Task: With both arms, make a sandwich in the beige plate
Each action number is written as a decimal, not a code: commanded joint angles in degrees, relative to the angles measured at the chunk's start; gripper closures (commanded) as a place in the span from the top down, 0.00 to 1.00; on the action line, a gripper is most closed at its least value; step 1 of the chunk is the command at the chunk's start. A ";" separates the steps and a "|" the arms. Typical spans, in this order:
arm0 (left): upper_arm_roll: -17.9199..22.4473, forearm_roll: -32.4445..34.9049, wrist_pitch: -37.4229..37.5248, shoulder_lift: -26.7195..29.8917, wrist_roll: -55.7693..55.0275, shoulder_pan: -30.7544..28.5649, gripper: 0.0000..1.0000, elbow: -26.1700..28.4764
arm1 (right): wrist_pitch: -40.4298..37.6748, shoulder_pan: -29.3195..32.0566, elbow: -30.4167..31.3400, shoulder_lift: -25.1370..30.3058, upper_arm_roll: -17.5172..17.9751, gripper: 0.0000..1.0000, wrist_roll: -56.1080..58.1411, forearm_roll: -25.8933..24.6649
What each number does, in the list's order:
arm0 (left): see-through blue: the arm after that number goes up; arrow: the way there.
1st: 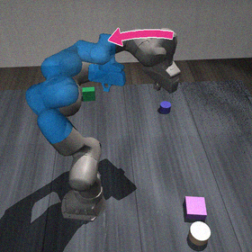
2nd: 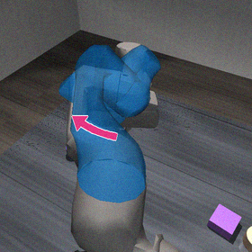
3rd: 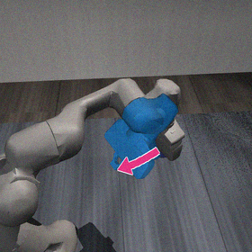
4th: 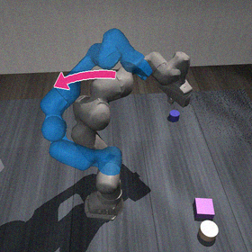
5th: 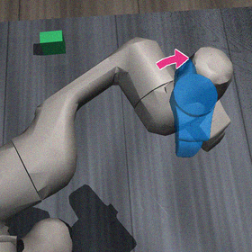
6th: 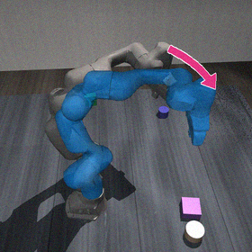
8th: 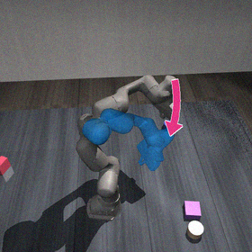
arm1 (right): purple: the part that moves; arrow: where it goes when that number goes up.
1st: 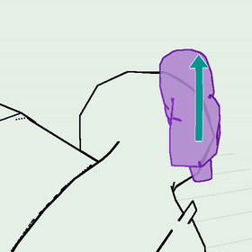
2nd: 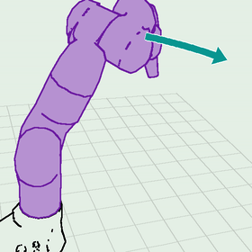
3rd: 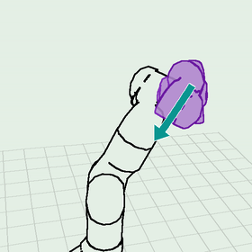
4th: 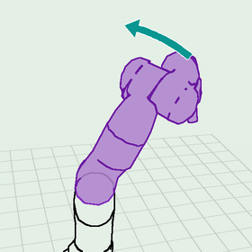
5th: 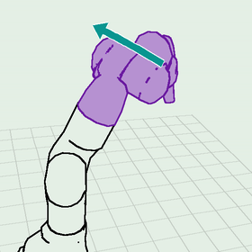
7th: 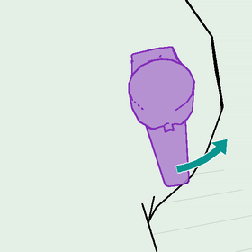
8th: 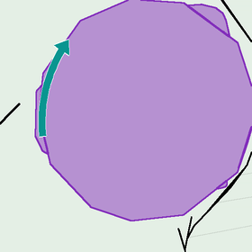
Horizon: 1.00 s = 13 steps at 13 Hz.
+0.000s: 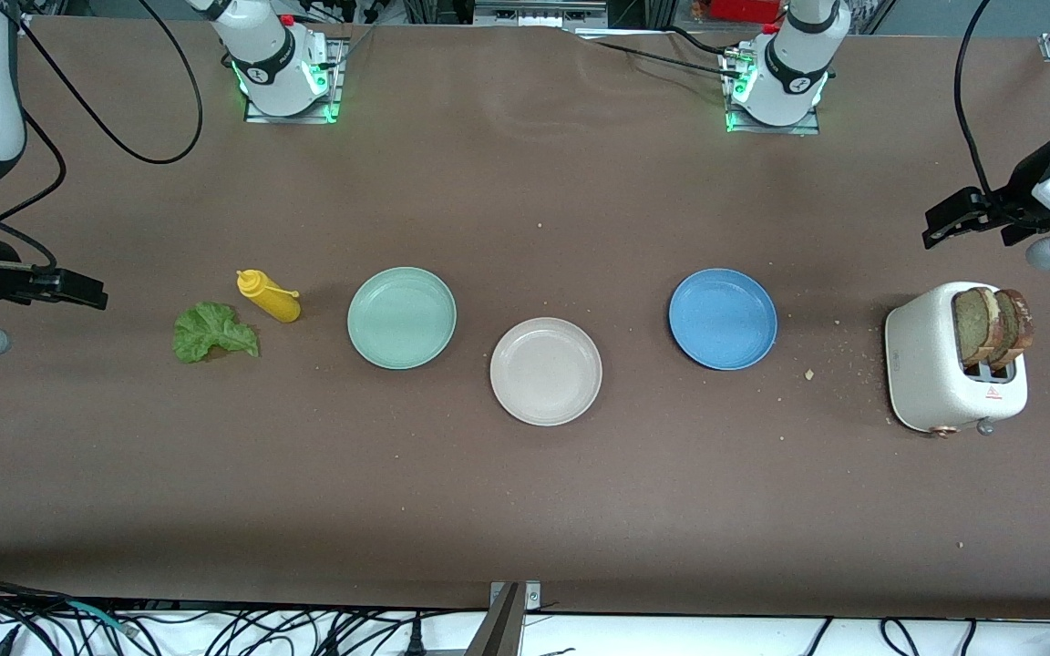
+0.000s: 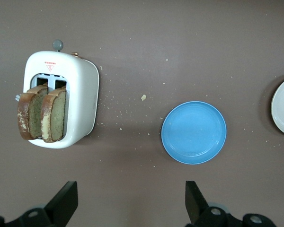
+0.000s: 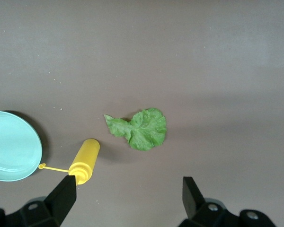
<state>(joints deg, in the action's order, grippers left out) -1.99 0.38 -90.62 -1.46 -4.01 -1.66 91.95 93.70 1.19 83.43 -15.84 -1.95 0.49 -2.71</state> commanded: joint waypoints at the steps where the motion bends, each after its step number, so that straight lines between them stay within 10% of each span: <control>1: 0.06 -1.00 0.53 -1.01 0.67 -0.54 1.00 -1.86 | 0.25 0.30 0.86 0.98 0.63 0.99 -0.58 -0.10; 13: 0.15 0.50 -0.26 -1.09 0.67 -0.72 1.00 -1.86 | 0.16 0.56 1.03 0.89 0.54 0.99 -0.57 -0.10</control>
<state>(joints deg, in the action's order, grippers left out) -1.60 0.39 -90.94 -1.51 -3.98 -2.02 91.87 93.70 1.25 83.43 -15.84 -1.90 0.47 -2.71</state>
